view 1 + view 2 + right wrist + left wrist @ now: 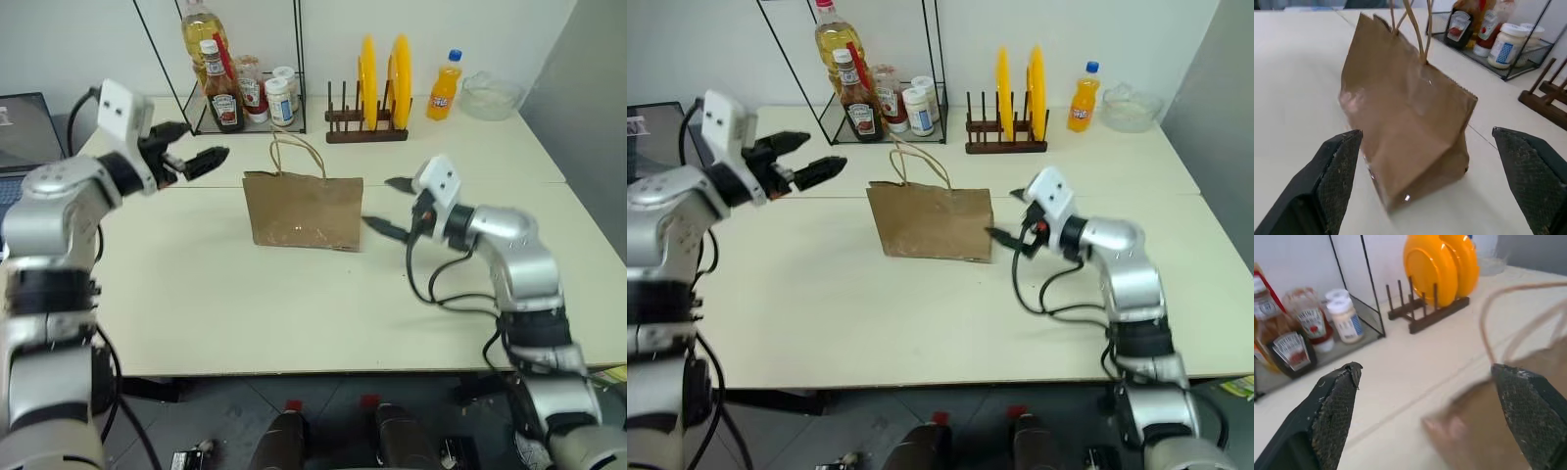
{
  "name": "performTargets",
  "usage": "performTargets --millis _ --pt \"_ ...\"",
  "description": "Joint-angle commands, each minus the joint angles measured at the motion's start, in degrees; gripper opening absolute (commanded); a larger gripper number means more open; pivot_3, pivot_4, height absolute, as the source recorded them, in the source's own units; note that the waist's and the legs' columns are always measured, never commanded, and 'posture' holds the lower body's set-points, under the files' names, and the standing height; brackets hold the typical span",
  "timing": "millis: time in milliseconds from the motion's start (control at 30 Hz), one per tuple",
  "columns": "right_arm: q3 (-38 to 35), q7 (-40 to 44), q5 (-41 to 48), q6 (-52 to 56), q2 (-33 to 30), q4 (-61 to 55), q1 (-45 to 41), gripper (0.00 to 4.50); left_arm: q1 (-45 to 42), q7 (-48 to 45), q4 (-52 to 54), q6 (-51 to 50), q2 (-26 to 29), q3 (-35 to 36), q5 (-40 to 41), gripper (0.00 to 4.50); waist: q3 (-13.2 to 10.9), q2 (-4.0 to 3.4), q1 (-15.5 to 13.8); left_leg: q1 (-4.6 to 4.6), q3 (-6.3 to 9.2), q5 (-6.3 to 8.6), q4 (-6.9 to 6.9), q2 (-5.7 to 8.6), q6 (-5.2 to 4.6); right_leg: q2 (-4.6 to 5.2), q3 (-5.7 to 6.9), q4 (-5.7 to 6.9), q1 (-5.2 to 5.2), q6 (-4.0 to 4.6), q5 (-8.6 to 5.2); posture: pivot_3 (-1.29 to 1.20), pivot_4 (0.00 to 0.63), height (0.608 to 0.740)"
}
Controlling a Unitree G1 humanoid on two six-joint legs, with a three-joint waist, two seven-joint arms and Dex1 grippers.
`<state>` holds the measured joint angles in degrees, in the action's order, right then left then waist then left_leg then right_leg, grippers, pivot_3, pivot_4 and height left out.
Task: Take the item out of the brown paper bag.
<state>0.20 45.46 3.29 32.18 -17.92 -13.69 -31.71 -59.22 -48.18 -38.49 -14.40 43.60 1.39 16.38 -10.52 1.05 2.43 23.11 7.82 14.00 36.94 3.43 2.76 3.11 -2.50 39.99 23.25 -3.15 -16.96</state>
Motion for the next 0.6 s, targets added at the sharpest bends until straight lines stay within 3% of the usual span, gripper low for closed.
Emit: performTargets --millis 33,167,300,367,600 --pt "0.1 -7.7 -0.4 1.5 2.2 -9.1 3.7 4.46 -10.4 2.1 -18.6 14.0 -3.7 -4.6 -9.9 4.5 0.0 0.03 -0.2 0.0 -0.01 0.0 0.01 0.02 0.0 0.0 -0.01 -0.01 0.0 -0.02 0.01 0.0 0.15 0.74" --pt "1.4 -11.2 -0.4 1.5 1.9 -12.3 6.4 4.46 -17.4 6.7 -31.7 20.3 -8.2 -8.2 -17.7 4.5 0.0 0.06 -0.1 0.04 -0.01 0.01 0.0 0.05 -0.02 0.02 0.0 -0.01 0.02 -0.03 0.01 0.0 0.15 0.74" --pt "1.1 -12.9 0.6 1.6 0.6 -13.4 7.4 4.46 -19.8 5.1 -36.2 21.9 -10.7 -10.0 -22.3 4.5 0.0 0.07 0.6 0.04 -0.02 0.02 -0.04 0.03 -0.03 0.01 0.02 0.0 0.05 -0.04 0.01 0.0 0.15 0.74" --pt "0.7 -13.4 1.0 1.4 -0.2 -13.5 7.8 4.46 -20.2 -0.1 -36.9 22.4 -11.2 -10.6 -23.7 4.5 0.0 0.07 1.0 0.04 -0.02 0.03 -0.04 0.03 -0.06 -0.01 0.03 0.01 0.05 -0.04 0.01 0.0 0.15 0.74" --pt "-0.2 -13.1 2.5 -1.5 -3.0 -11.9 10.0 4.46 -20.9 -33.8 -35.8 18.2 -7.8 -11.7 -24.7 4.5 0.0 0.07 1.4 0.04 -0.15 0.03 -0.05 0.04 -0.07 -0.07 0.09 0.02 0.03 -0.04 0.0 0.0 0.15 0.74"
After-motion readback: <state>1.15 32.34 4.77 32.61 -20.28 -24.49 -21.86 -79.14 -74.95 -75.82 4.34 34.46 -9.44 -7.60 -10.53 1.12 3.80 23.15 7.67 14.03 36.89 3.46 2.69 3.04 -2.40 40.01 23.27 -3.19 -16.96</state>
